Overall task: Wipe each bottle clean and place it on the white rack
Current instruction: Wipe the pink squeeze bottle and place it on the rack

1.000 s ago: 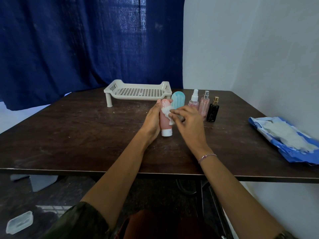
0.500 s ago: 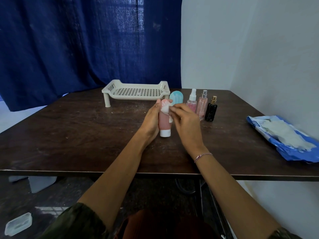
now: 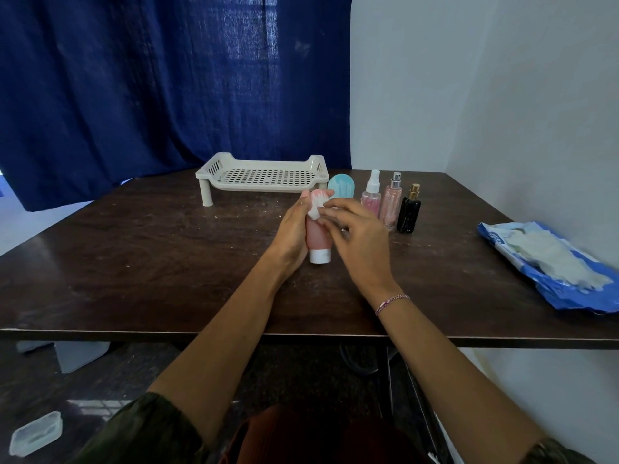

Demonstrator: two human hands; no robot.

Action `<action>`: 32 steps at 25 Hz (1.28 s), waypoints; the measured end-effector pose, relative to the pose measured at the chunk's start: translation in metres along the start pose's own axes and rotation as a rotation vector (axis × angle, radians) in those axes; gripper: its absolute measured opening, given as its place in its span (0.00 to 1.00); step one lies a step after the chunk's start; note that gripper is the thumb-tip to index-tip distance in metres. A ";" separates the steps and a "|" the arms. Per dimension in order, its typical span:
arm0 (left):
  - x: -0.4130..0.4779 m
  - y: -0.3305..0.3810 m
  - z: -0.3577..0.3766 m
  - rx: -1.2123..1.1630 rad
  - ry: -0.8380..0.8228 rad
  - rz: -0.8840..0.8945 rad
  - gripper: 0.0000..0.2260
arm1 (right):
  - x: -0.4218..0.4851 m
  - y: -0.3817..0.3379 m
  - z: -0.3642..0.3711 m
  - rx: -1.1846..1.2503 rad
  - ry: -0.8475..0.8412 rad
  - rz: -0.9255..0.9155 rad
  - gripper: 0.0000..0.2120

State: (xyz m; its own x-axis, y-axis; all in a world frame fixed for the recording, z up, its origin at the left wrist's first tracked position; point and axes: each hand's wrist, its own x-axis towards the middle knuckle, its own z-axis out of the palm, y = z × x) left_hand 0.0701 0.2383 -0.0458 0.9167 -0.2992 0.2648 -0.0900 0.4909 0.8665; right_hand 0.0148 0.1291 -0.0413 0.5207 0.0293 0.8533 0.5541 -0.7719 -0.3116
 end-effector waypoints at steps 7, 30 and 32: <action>0.003 -0.004 0.000 0.103 0.026 -0.033 0.19 | 0.004 0.005 -0.002 0.076 0.082 0.171 0.11; -0.009 0.004 0.008 0.111 -0.074 -0.013 0.14 | 0.000 -0.006 -0.001 -0.057 -0.016 -0.090 0.15; -0.011 0.006 0.010 0.098 -0.088 -0.020 0.14 | 0.001 -0.006 -0.001 -0.073 -0.017 -0.088 0.17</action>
State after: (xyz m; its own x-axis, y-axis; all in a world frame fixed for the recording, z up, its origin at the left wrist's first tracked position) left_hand 0.0558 0.2361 -0.0391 0.8816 -0.3808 0.2789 -0.1134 0.4027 0.9083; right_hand 0.0111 0.1333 -0.0378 0.4837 0.1093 0.8684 0.5497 -0.8100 -0.2043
